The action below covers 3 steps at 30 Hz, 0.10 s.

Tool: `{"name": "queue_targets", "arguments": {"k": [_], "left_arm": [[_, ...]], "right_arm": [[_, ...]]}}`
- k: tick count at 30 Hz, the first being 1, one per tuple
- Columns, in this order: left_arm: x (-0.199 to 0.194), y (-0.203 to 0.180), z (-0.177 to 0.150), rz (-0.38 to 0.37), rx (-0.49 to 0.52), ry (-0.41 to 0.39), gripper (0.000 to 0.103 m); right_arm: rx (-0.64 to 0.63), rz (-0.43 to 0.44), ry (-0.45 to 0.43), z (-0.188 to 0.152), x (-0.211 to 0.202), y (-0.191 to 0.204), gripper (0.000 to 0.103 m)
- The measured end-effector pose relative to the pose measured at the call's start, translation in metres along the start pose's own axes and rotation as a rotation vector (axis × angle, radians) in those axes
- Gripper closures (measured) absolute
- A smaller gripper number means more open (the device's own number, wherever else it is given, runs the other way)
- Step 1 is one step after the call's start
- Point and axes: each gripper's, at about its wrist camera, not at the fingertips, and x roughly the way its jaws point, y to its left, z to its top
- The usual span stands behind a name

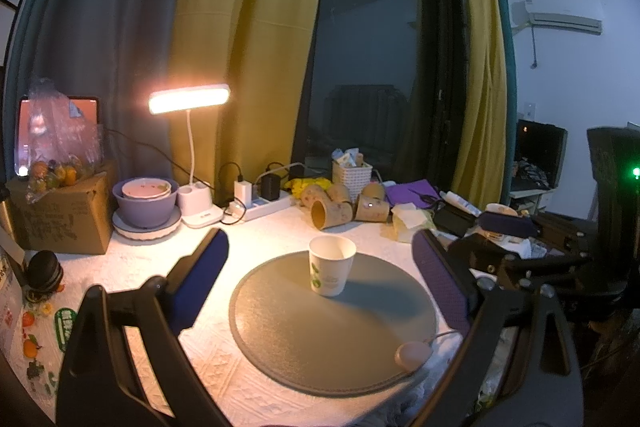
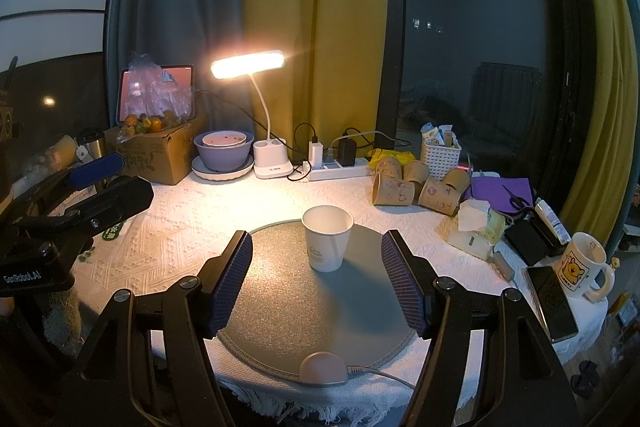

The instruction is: Flip cup upright

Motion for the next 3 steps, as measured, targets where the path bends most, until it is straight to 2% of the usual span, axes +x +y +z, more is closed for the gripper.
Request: {"name": "queue_targets", "arguments": {"k": [3], "left_arm": [[0.0003,-0.0015,-0.0017,-0.023,0.0,-0.001,0.009]], "right_arm": [[-0.003,0.0,-0.001,0.0,-0.0002,0.0001,0.033]]}}
